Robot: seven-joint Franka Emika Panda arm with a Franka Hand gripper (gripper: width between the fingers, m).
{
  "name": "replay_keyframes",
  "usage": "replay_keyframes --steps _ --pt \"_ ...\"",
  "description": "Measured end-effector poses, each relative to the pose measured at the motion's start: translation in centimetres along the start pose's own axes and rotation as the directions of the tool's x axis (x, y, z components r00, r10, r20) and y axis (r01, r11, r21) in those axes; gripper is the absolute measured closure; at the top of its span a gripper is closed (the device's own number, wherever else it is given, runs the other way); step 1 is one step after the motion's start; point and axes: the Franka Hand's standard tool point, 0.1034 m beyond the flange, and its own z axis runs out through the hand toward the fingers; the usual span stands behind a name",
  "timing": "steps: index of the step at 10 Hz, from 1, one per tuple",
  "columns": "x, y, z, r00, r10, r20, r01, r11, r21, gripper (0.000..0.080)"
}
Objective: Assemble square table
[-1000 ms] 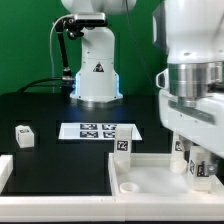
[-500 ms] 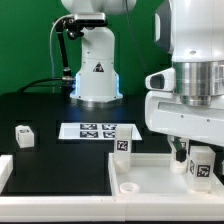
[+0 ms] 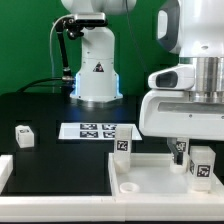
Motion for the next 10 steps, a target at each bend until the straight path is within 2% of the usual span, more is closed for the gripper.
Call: replay_keyframes --steps 2,4,5,6,7,8,9,10 --pt "0.1 0.2 0.0 0.987 0.158 -0.002 -0.158 0.987 -0.002 0.0505" --pt "0.3 0.4 0.0 0.946 0.323 -0.001 -0.323 0.946 -0.006 0.0505" --pt "0.5 0.7 -0.3 0.900 0.436 0.007 -0.436 0.900 -0.019 0.0506" --pt "0.2 0.8 -0.1 0.819 0.574 0.011 -0.573 0.819 -0.023 0.0506" --pt "0.0 0.8 0.2 0.702 0.712 0.020 -0.712 0.702 -0.017 0.0506" --pt "-0.2 1.1 0.2 0.513 0.857 0.045 -0.858 0.513 0.005 0.0506" --pt "-0.4 1.2 0.3 0.381 0.922 0.067 -0.924 0.381 0.013 0.0506" --pt "-0.4 1.3 0.3 0.293 0.952 0.087 -0.956 0.293 0.019 0.0505"
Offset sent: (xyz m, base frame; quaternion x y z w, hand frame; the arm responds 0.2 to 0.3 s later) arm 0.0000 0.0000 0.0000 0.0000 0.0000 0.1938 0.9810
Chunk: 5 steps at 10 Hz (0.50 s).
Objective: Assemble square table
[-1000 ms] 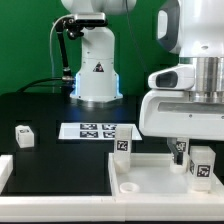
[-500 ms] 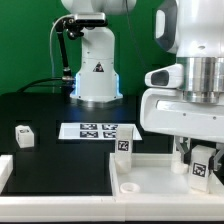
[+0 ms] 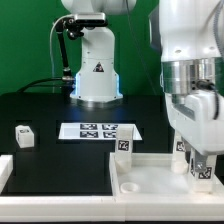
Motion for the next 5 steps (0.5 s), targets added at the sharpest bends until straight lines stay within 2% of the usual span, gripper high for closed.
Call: replay_keyframes --steps 1,3,4,5 --pt "0.1 0.1 0.0 0.997 0.074 0.007 -0.074 0.997 0.008 0.0505" --pt "0.1 0.2 0.0 0.998 0.063 0.006 -0.063 0.998 0.004 0.0505" --pt "-0.2 0.3 0.0 0.998 -0.058 -0.007 0.058 0.998 -0.009 0.0394" --pt "-1.1 0.4 0.0 0.969 -0.244 -0.029 0.243 0.969 -0.038 0.0260"
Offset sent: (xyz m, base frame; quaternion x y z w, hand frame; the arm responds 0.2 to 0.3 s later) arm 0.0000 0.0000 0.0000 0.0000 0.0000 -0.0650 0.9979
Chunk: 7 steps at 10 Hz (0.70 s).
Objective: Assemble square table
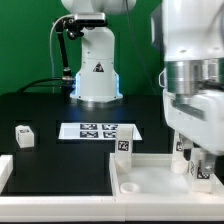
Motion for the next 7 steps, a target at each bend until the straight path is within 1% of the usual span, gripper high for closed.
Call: replay_keyframes --steps 1,2,3,5,6,7 --pt "-0.9 -0.2 -0.1 0.983 -0.184 -0.009 0.184 0.983 -0.005 0.0260" --pt "-1.4 -0.1 0.1 0.956 -0.293 -0.004 0.293 0.956 -0.010 0.0170" --pt "-1.1 -0.1 0.1 0.951 -0.310 -0.006 0.310 0.951 -0.010 0.0156" --pt "-0.9 -0.1 0.1 0.874 -0.485 -0.007 0.485 0.874 -0.014 0.0151" --pt "-0.5 0.0 0.0 0.735 -0.678 -0.011 0.677 0.735 -0.040 0.0151" --pt "0.1 -0.6 -0.1 0.542 -0.840 -0.009 0.838 0.541 -0.063 0.0151"
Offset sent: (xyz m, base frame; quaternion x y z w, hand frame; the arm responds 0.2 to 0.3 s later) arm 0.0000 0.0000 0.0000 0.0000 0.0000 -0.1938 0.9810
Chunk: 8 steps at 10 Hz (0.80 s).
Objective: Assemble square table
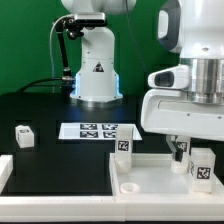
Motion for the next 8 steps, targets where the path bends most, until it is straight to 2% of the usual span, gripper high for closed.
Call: replay_keyframes --steps 1,2,4,6,7,8 --pt "0.75 0.32 0.29 0.979 -0.205 -0.004 0.205 0.979 0.002 0.0151" --pt "0.55 0.16 0.34 0.992 -0.123 -0.002 0.123 0.992 0.004 0.0151" --pt "0.52 0.17 0.38 0.997 -0.076 -0.001 0.076 0.997 0.004 0.0151" --pt "0.48 0.15 0.43 0.997 0.078 0.000 -0.078 0.997 0.004 0.0408" --pt "0.50 0.19 0.44 0.988 0.154 0.000 -0.154 0.988 0.003 0.0511" --pt "0.51 0.26 0.47 0.976 0.218 0.001 -0.218 0.976 0.002 0.0511"
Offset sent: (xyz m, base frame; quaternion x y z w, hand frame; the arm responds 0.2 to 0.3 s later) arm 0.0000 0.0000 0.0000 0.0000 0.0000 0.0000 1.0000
